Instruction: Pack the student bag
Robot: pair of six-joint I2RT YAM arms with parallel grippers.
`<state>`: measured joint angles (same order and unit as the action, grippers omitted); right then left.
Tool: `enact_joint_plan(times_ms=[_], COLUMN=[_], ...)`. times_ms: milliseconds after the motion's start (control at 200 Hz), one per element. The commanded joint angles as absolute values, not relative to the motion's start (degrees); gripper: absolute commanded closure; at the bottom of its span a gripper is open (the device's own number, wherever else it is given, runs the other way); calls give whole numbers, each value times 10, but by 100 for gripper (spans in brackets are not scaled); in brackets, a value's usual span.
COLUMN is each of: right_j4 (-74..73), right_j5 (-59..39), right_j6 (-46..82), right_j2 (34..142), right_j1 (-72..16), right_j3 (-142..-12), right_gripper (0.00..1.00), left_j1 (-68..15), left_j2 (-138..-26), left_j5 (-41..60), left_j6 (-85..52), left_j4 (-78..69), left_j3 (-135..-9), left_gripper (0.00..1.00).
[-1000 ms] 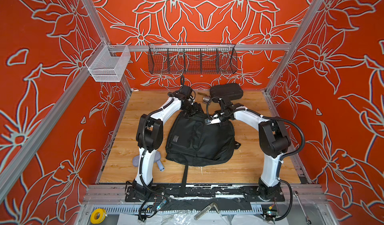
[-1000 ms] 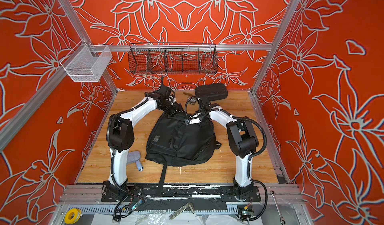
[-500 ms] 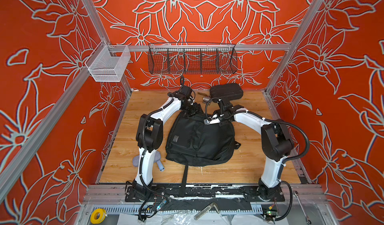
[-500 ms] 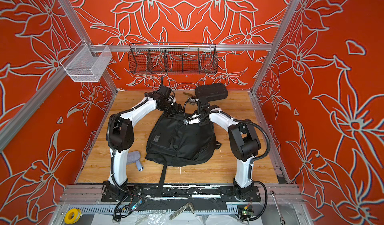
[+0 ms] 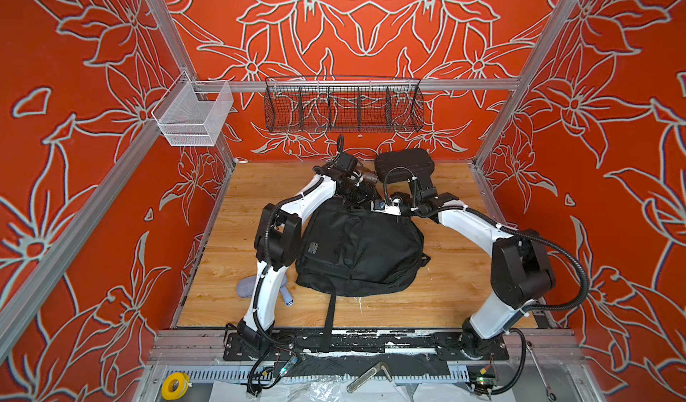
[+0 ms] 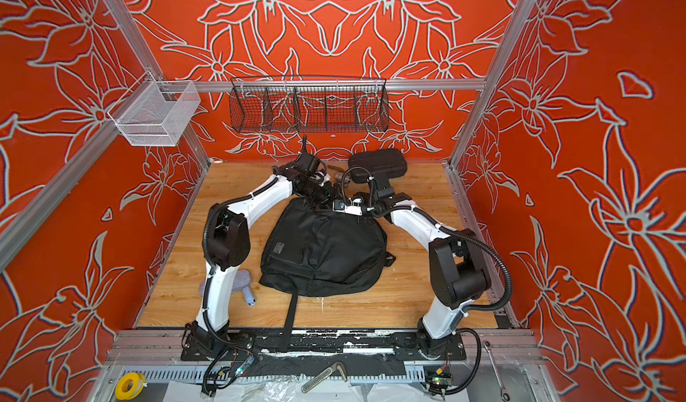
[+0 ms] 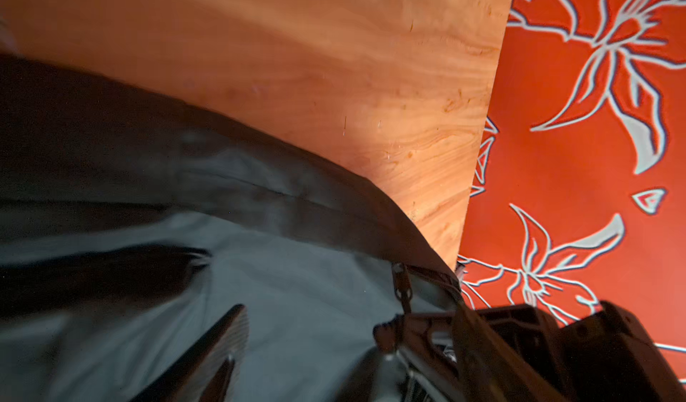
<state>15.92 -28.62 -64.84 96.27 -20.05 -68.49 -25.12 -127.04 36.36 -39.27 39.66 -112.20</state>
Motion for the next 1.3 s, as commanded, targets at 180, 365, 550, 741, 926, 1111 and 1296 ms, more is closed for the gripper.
enact_joint_plan(times_ms=[180, 365, 550, 741, 926, 1111, 1296], right_j4=[72, 83, 98, 101, 94, 98, 76], right_j5=[-353, -361, -352, -360, -358, -358, -350], right_j6=[-595, -607, -593, -553, -515, -491, -447], right_j2=[918, 906, 886, 825, 731, 660, 638], right_j1=[-193, -192, -184, -152, -126, -105, -76], right_j3=[-639, -629, -617, -572, -527, -507, -480], right_gripper=[100, 100, 100, 100, 100, 100, 100], left_j1=[-257, -257, -250, -219, -182, -158, -136], left_j2=[-1300, -1331, -1343, -1331, -1301, -1273, -1213], left_j5=[413, 403, 404, 408, 403, 402, 385], left_j6=[-554, -629, -646, -653, -681, -705, -729], left_j4=[309, 239, 227, 232, 231, 219, 184], left_j3=[-1085, -1091, -1125, -1118, -1100, -1090, -1008], left_gripper=[14, 29, 90, 100, 100, 100, 100])
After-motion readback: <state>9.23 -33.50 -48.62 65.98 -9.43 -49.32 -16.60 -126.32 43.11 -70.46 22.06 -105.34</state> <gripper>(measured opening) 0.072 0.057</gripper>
